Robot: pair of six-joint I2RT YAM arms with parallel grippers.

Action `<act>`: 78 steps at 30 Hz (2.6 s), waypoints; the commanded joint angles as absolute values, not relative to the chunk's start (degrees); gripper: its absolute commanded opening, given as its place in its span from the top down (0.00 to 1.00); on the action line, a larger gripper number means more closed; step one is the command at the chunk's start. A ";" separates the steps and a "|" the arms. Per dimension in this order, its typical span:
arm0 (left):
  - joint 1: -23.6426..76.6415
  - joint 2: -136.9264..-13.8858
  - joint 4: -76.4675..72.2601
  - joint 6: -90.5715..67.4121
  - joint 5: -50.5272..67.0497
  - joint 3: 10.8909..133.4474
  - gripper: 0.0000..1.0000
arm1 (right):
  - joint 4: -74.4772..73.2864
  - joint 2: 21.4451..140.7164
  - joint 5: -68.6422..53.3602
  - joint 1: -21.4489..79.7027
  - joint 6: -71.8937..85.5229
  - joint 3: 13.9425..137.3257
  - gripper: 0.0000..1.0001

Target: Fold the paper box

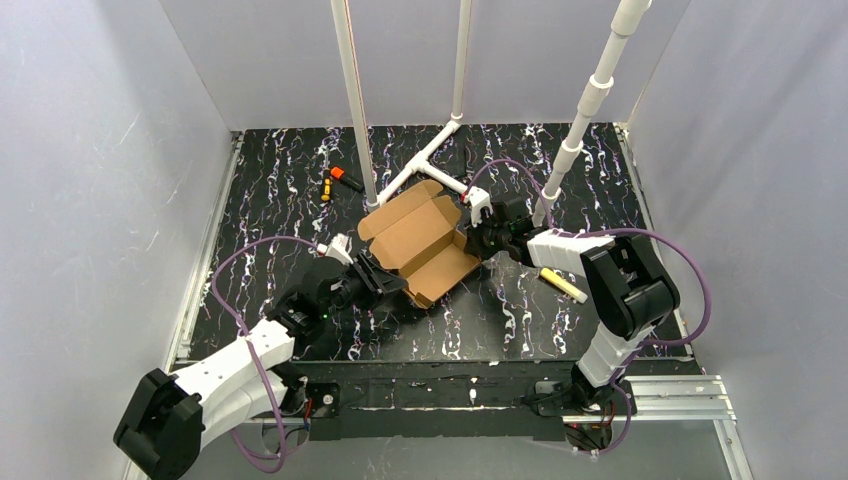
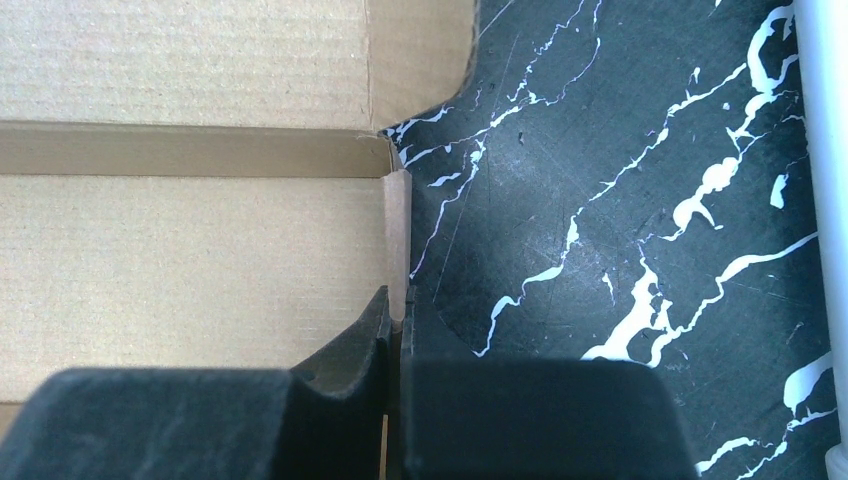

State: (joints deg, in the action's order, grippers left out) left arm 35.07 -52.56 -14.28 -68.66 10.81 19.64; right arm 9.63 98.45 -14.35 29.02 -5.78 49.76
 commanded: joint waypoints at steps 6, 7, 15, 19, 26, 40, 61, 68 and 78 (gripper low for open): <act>35.36 -51.60 -21.14 -70.05 8.70 17.55 0.73 | 8.57 100.98 -15.43 29.82 -5.59 51.02 0.92; 35.36 -51.62 -22.21 -70.13 8.78 16.99 0.76 | 8.53 101.06 -15.39 29.85 -5.62 51.06 0.92; 35.38 -52.44 -25.61 -69.91 9.61 15.20 1.00 | 8.08 101.60 -15.57 29.88 -5.93 51.42 0.92; 35.33 -53.25 -27.16 -69.35 10.19 14.33 1.00 | 8.00 101.60 -15.49 29.88 -5.98 51.42 0.92; 35.33 -54.15 -33.21 -69.55 10.48 12.07 0.81 | 7.76 101.78 -15.61 29.88 -6.09 51.59 0.92; 35.33 -59.70 -38.94 -70.18 10.37 10.77 0.78 | 7.31 102.03 -15.86 29.88 -6.33 51.86 0.92; 35.33 -64.41 -39.62 -69.79 8.96 10.28 0.53 | 6.94 102.24 -15.95 29.88 -6.55 52.03 0.92; 35.33 -66.67 -40.25 -69.71 9.54 12.66 0.42 | 6.96 102.39 -15.74 30.04 -6.68 52.03 0.92; 35.33 -70.59 -40.87 -71.53 10.22 14.27 0.38 | 7.03 102.61 -15.02 31.08 -7.03 52.12 0.92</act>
